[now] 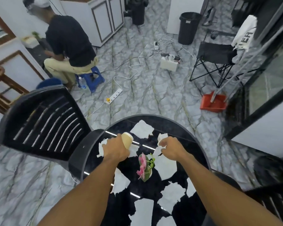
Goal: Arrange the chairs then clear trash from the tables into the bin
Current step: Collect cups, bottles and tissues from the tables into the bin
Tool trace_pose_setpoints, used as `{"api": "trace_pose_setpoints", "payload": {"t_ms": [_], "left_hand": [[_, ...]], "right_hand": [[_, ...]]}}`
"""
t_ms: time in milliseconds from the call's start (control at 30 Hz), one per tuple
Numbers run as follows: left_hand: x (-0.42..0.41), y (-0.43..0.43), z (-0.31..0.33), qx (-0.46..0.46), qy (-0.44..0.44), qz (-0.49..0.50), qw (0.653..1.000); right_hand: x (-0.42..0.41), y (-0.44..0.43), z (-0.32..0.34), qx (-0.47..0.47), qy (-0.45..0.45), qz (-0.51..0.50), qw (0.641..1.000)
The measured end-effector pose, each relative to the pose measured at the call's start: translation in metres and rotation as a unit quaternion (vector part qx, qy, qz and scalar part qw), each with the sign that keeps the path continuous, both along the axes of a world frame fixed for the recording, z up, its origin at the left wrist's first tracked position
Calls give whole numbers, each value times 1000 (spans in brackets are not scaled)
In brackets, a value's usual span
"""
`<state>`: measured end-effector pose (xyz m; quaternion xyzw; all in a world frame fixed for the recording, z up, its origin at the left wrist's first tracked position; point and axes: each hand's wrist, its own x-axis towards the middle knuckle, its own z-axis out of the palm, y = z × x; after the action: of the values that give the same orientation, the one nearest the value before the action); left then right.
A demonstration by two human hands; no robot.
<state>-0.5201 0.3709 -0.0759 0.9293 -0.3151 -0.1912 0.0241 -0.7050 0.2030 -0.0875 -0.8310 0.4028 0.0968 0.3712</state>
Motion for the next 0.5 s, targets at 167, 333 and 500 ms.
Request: {"api": "trace_pose_setpoints", "payload": {"t_ms": [167, 333, 500], "left_hand": [[-27, -39, 58, -82, -32, -54, 995], [-131, -82, 96, -171, -37, -164, 971], [-300, -112, 113, -228, 3, -311, 923]], "right_hand": [[-37, -9, 43, -31, -51, -54, 997], [-151, -8, 74, -73, -61, -125, 988], [-310, 7, 109, -148, -74, -219, 962]]}}
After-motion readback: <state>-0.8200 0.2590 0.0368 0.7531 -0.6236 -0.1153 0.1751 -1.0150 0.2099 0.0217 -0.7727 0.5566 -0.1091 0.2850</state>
